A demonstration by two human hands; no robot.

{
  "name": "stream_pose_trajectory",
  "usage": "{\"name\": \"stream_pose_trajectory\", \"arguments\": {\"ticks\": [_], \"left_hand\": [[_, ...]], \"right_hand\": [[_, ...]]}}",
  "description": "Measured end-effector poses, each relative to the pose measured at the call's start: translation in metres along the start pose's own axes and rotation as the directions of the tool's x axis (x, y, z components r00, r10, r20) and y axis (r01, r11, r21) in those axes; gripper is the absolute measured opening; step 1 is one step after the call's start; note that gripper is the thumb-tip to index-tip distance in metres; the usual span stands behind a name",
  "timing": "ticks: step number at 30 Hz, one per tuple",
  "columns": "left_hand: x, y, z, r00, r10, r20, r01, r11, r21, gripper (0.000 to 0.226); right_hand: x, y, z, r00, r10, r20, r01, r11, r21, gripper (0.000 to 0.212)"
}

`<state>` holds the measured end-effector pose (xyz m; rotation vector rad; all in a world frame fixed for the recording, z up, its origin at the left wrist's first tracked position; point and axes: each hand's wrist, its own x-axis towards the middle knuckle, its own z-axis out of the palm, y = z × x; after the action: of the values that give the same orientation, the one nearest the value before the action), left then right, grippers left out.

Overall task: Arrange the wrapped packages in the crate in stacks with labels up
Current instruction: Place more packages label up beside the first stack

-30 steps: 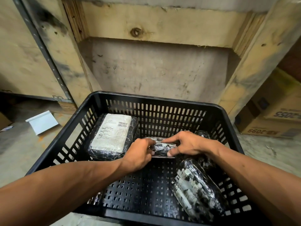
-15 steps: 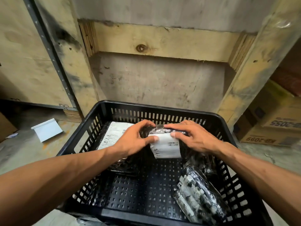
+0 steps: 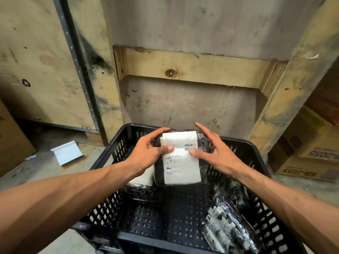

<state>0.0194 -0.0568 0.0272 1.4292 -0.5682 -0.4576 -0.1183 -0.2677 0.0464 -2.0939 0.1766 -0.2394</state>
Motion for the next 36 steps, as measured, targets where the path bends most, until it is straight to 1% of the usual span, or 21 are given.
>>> {"name": "stream_pose_trajectory", "arguments": {"ticks": [2,3,5,8,9,10,12,13,16,19,22,24,28,30,32,34,36], "left_hand": [[0.001,0.004,-0.004,0.998,-0.012,-0.062,0.01,0.999,-0.035,0.056],[0.002,0.005,-0.004,0.996,-0.017,-0.086,0.013,0.999,-0.044,0.056],[0.002,0.007,-0.003,0.995,-0.016,-0.101,0.013,0.999,-0.034,0.062],[0.001,0.004,0.002,0.999,-0.043,-0.03,0.044,0.998,0.035,0.089],[0.0,0.003,0.004,0.998,-0.057,0.011,0.055,0.994,0.094,0.095],[0.0,0.003,0.006,0.996,-0.069,0.052,0.058,0.981,0.187,0.099],[-0.001,-0.001,0.013,0.986,-0.103,0.132,0.041,0.913,0.405,0.106],[-0.001,-0.004,0.017,0.978,-0.128,0.167,0.038,0.888,0.459,0.108],[-0.001,-0.014,0.029,0.959,-0.195,0.205,0.084,0.888,0.452,0.109],[0.0,-0.026,0.038,0.952,-0.258,0.164,0.174,0.898,0.404,0.109],[-0.011,-0.043,0.045,0.934,-0.34,0.105,0.273,0.873,0.403,0.107],[-0.017,-0.05,0.049,0.926,-0.373,0.056,0.321,0.857,0.404,0.105],[-0.014,-0.053,0.056,0.929,-0.362,-0.074,0.36,0.842,0.402,0.102],[-0.012,-0.055,0.062,0.93,-0.348,-0.116,0.361,0.808,0.466,0.101],[-0.014,-0.062,0.068,0.929,-0.354,-0.111,0.353,0.75,0.559,0.1],[-0.017,-0.073,0.073,0.911,-0.401,-0.091,0.366,0.689,0.626,0.096],[-0.016,-0.085,0.076,0.883,-0.459,-0.101,0.41,0.648,0.642,0.091]], "right_hand": [[-0.004,0.002,0.011,0.999,-0.031,0.024,0.031,0.999,0.019,0.091],[-0.005,0.003,0.016,0.998,-0.05,0.034,0.048,0.998,0.042,0.091],[-0.008,0.005,0.021,0.998,-0.062,0.033,0.057,0.99,0.129,0.085],[-0.011,0.007,0.022,0.999,-0.039,-0.024,0.043,0.975,0.216,0.076],[-0.012,0.008,0.021,0.998,-0.021,-0.051,0.032,0.97,0.239,0.075],[-0.013,0.011,0.019,0.997,0.005,-0.08,0.016,0.965,0.263,0.073],[-0.017,0.016,0.014,0.989,0.072,-0.13,-0.03,0.953,0.301,0.071],[-0.02,0.019,0.012,0.985,0.102,-0.14,-0.053,0.948,0.315,0.071],[-0.027,0.031,0.002,0.977,0.163,-0.14,-0.113,0.944,0.311,0.07],[-0.034,0.042,-0.002,0.971,0.223,-0.081,-0.201,0.955,0.218,0.071],[-0.038,0.052,0.002,0.955,0.297,0.008,-0.297,0.954,0.032,0.074],[-0.036,0.054,0.008,0.942,0.334,0.003,-0.333,0.94,-0.075,0.072],[-0.017,0.056,0.016,0.937,0.346,-0.04,-0.348,0.921,-0.177,0.07],[-0.011,0.061,0.022,0.931,0.363,-0.041,-0.363,0.907,-0.215,0.07],[-0.012,0.071,0.032,0.912,0.407,-0.046,-0.406,0.883,-0.236,0.072],[-0.015,0.081,0.041,0.884,0.466,-0.048,-0.462,0.85,-0.255,0.075],[-0.012,0.09,0.047,0.859,0.512,-0.015,-0.496,0.824,-0.274,0.079]]}}
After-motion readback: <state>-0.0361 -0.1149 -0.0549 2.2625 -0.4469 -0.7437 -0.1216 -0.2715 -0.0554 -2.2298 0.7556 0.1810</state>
